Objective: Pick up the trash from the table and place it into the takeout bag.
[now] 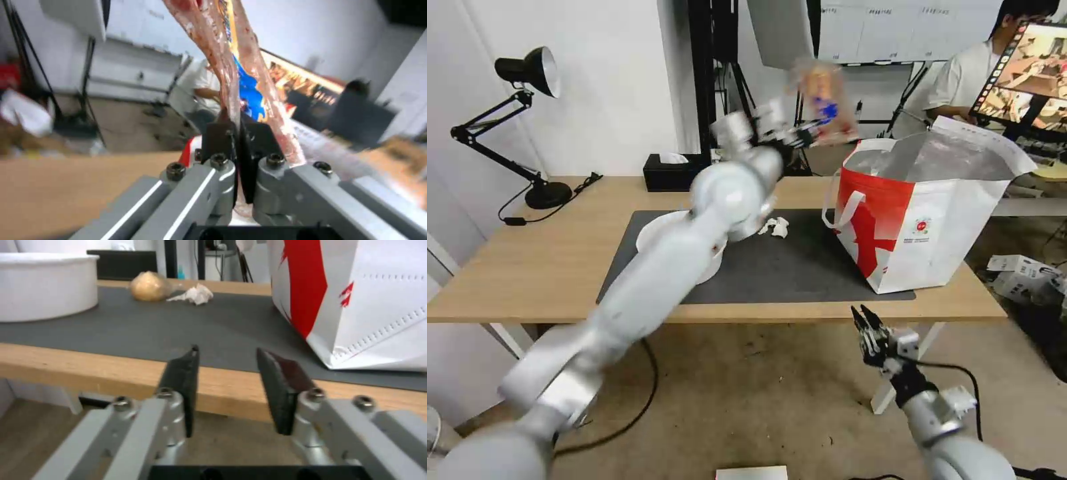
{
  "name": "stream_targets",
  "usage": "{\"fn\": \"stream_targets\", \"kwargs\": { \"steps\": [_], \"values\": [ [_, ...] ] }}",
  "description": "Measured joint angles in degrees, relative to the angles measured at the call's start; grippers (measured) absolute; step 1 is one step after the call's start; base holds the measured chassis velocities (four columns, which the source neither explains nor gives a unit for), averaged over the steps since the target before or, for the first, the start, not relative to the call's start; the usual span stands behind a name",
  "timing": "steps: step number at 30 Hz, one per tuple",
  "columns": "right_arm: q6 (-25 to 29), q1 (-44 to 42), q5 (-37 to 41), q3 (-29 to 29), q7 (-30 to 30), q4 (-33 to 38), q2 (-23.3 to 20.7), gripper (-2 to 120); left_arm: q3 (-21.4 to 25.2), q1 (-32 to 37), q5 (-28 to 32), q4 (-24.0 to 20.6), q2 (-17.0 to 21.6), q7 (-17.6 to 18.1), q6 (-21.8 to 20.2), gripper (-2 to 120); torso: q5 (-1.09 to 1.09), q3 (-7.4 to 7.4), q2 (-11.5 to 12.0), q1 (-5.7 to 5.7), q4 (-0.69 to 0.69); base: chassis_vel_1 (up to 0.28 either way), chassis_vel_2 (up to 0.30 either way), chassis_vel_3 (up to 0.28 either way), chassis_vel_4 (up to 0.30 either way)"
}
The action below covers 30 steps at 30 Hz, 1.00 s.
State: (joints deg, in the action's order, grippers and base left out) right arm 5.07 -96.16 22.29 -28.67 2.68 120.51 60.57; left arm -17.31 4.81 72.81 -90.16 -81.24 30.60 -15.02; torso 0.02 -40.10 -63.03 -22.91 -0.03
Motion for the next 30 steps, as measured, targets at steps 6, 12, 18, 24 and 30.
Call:
{"fn": "stream_targets", "kwargs": {
  "steps": [6,12,18,24,30],
  "values": [
    [0.6,-0.7,-1.8,1.4,-0.3,0.5,0.7,60,-9.1,-6.1,-15.8,14.0,-8.5,-2.4,2.4,0,0.0,-0.01,0.0,-0.01,0.01,0.0,0.0,0.0,0.0],
    [0.7,0.3,-2.8,3.8,-0.2,0.3,1.5,82,-13.0,-8.4,-25.2,18.9,-10.3,-6.9,1.7,0,0.0,-0.01,0.0,-0.01,0.04,0.0,0.0,0.0,0.0],
    [0.4,1.2,-2.6,3.9,0.2,0.4,1.4,99,-17.0,-8.7,-31.0,18.4,-8.9,-13.2,-0.1,0,-0.01,-0.01,0.0,-0.02,0.05,0.0,0.0,0.0,0.0],
    [0.3,1.4,-2.5,4.1,0.2,0.1,1.2,100,-18.3,-8.9,-29.2,18.0,-9.0,-13.4,-0.9,15,-0.02,-0.01,0.0,-0.01,0.03,0.0,0.0,0.0,0.0],
    [0.2,2.5,-1.8,3.3,0.1,-0.5,1.2,100,-18.5,-9.0,-25.9,17.8,-8.9,-12.4,-1.2,34,-0.02,-0.01,0.0,-0.01,0.02,0.0,0.0,0.0,0.0]
  ]
}}
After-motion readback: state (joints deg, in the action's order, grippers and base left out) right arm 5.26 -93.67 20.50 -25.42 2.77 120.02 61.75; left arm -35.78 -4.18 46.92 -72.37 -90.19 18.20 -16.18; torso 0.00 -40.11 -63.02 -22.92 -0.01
